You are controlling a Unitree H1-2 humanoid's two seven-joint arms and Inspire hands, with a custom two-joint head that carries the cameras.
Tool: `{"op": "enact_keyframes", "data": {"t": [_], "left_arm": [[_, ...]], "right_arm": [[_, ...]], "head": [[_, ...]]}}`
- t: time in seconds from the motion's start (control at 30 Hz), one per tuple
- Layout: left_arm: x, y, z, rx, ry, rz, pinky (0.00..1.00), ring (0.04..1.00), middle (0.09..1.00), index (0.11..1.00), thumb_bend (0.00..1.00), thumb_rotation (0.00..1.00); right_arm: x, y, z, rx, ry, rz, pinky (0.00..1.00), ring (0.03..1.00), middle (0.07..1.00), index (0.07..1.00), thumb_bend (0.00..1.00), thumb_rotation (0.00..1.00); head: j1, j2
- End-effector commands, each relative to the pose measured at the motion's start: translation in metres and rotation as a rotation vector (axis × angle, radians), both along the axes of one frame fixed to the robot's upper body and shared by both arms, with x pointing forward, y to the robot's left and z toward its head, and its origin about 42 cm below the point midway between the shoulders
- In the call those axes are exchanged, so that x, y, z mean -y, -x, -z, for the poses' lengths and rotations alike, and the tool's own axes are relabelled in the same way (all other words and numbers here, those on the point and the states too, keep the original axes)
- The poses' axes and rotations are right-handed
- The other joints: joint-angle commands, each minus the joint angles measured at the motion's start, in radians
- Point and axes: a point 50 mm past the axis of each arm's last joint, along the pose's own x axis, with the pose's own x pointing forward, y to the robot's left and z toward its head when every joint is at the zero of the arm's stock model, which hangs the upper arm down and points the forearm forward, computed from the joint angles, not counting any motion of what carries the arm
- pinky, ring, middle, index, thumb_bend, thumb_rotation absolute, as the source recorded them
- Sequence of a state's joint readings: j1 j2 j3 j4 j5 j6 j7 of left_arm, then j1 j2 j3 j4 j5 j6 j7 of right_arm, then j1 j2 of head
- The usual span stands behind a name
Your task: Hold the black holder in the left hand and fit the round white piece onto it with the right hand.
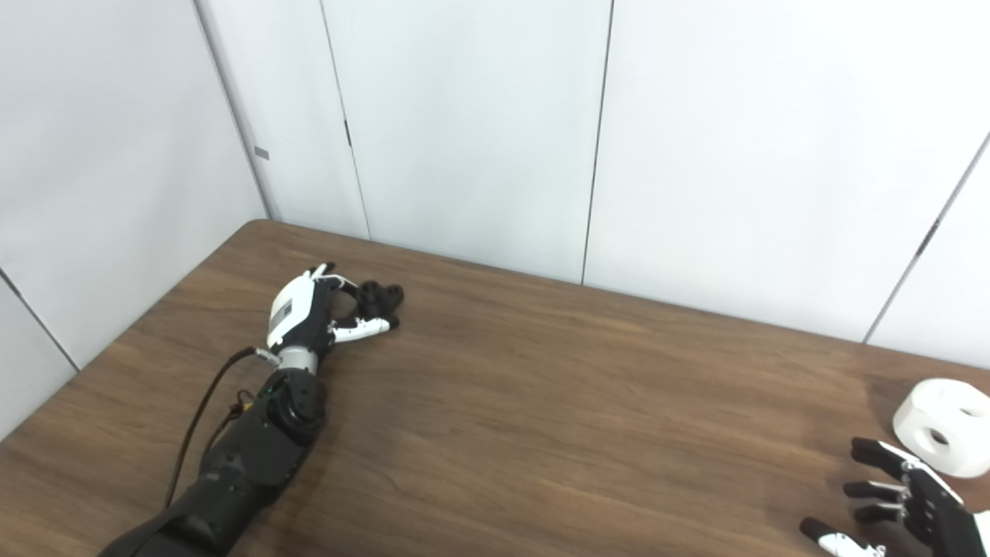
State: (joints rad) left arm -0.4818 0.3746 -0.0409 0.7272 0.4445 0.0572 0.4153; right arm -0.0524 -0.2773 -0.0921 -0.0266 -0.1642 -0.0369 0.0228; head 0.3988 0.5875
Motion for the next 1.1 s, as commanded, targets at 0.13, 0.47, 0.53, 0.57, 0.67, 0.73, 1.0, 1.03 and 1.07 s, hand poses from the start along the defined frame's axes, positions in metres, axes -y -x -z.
{"op": "enact_keyframes", "data": {"t": [0.13, 0.47, 0.53, 0.57, 0.67, 0.73, 1.0, 1.03, 1.07], "left_arm": [[0.015, 0.011, 0.029, -0.080, 0.016, 0.067, 1.00, 1.000, 0.913, 0.484, 0.52, 0.06], [0.017, 0.010, 0.031, -0.107, -0.015, 0.100, 1.00, 1.000, 0.906, 0.484, 0.52, 0.06], [0.018, 0.010, 0.030, -0.106, -0.003, 0.115, 1.00, 1.000, 0.907, 0.485, 0.52, 0.06], [0.019, 0.010, 0.030, -0.105, 0.003, 0.124, 1.00, 1.000, 0.908, 0.485, 0.52, 0.06], [0.024, 0.012, 0.028, -0.087, 0.015, 0.190, 1.00, 1.000, 0.910, 0.484, 0.52, 0.06], [0.027, 0.013, 0.028, -0.080, 0.036, 0.239, 1.00, 1.000, 0.914, 0.483, 0.52, 0.05], [0.055, 0.023, 0.024, -0.102, 0.084, 0.510, 1.00, 1.000, 0.964, 0.482, 0.52, 0.06], [0.060, 0.024, 0.023, -0.108, 0.085, 0.539, 1.00, 1.000, 0.966, 0.482, 0.52, 0.06], [0.064, 0.025, 0.022, -0.113, 0.087, 0.573, 1.00, 1.000, 0.972, 0.482, 0.52, 0.06]], "right_arm": [[0.002, -0.007, -0.016, 0.069, 0.013, 0.007, 0.48, 0.599, 0.745, 0.732, 0.64, 0.13], [-0.001, -0.010, -0.018, 0.089, 0.009, 0.010, 0.46, 0.581, 0.720, 0.726, 0.63, 0.10], [-0.003, -0.010, -0.018, 0.089, 0.009, 0.009, 0.46, 0.579, 0.720, 0.726, 0.63, 0.10], [-0.003, -0.011, -0.018, 0.089, 0.007, 0.009, 0.46, 0.581, 0.723, 0.726, 0.63, 0.11], [-0.006, -0.012, -0.018, 0.090, 0.009, 0.009, 0.45, 0.583, 0.723, 0.725, 0.63, 0.12], [-0.007, -0.013, -0.018, 0.094, 0.005, 0.008, 0.45, 0.578, 0.718, 0.723, 0.63, 0.13], [-0.013, -0.015, -0.018, 0.091, -0.036, -0.002, 0.47, 0.607, 0.744, 0.730, 0.62, 0.08], [-0.014, -0.016, -0.017, 0.091, -0.042, -0.004, 0.48, 0.617, 0.748, 0.731, 0.62, 0.07], [-0.015, -0.016, -0.017, 0.092, -0.047, -0.006, 0.49, 0.623, 0.754, 0.731, 0.62, 0.07]], "head": [[-0.001, 0.001], [-0.008, 0.004], [-0.012, 0.003], [-0.016, 0.002], [-0.028, 0.002], [-0.036, 0.002], [-0.095, 0.010], [-0.108, 0.012], [-0.118, 0.013]]}}
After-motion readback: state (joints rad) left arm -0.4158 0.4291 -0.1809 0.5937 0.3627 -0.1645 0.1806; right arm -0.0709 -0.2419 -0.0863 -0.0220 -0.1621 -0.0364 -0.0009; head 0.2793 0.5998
